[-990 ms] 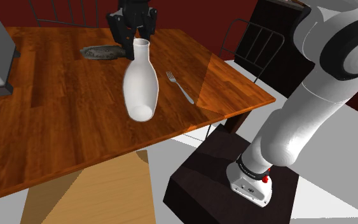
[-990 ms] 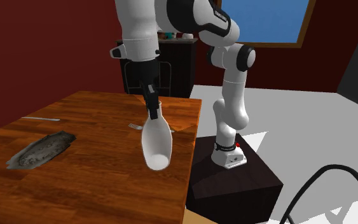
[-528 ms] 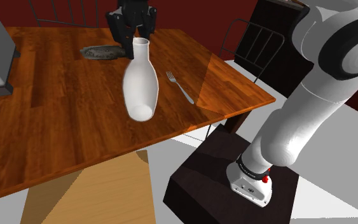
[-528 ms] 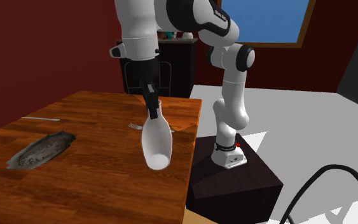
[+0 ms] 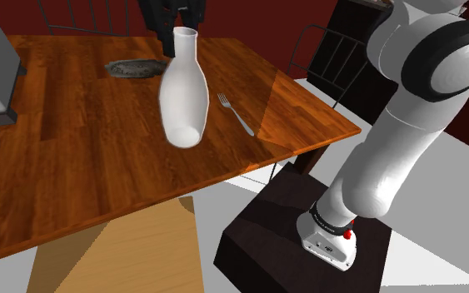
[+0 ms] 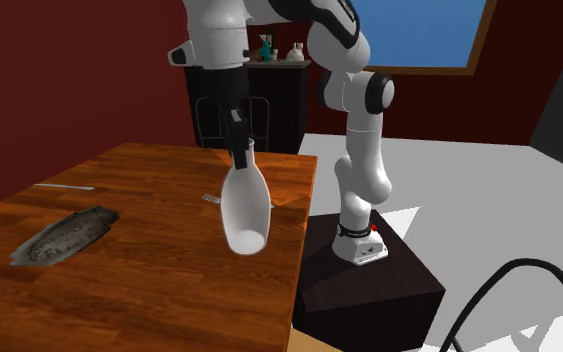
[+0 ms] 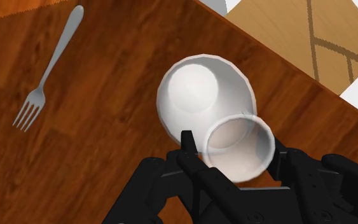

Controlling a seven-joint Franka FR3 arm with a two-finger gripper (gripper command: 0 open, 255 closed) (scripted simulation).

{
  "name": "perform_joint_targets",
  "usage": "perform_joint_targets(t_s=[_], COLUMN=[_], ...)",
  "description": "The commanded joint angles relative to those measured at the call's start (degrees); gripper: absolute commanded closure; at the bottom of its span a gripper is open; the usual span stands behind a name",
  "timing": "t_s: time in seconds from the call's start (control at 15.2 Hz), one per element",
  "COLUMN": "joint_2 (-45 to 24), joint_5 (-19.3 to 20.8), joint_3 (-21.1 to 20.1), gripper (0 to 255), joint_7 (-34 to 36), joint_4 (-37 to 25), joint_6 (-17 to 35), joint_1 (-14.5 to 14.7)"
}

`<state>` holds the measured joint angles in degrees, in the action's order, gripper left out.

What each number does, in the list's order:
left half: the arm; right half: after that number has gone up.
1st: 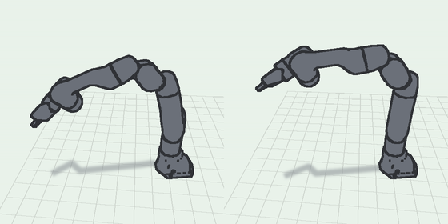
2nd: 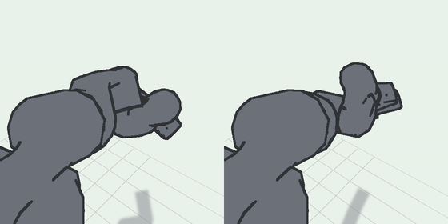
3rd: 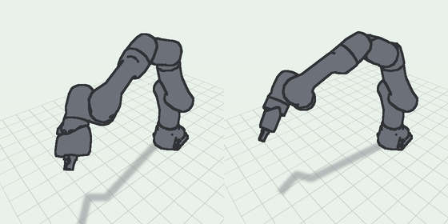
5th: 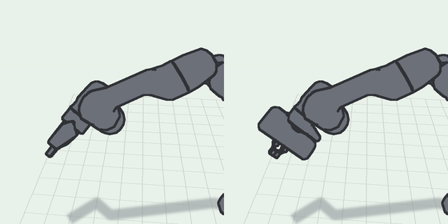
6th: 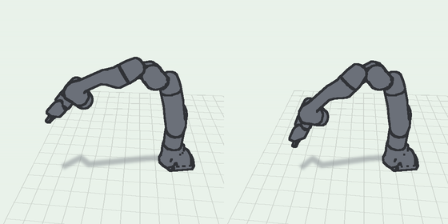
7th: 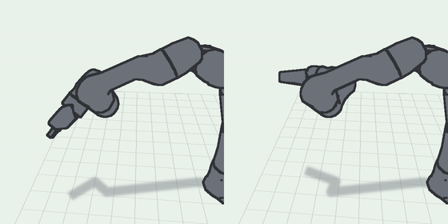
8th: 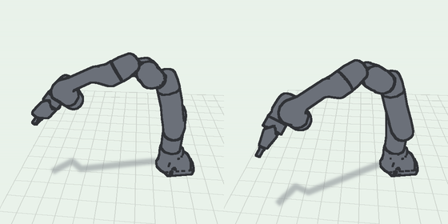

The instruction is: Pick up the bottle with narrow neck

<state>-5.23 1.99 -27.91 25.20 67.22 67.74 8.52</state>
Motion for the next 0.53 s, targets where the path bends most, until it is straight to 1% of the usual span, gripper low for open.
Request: perform_joint_targets(t_s=[0.0,0.2,0.33,0.46], joint_2=[-1.93,-5.15,-7.93,-8.17], joint_5=[0.98,2.76,4.43,4.57], joint_3=[-0.37,-0.95,-1.35,-1.34], gripper=[255,255,255,255], joint_7=[0.57,1.49,2.18,2.22], joint_4=[-4.25,-11.14,-16.86,-17.35], joint_6=[-2.54,-6.56,-9.77,-10.04], joint_1=[0.69,2.18,3.74,3.91])
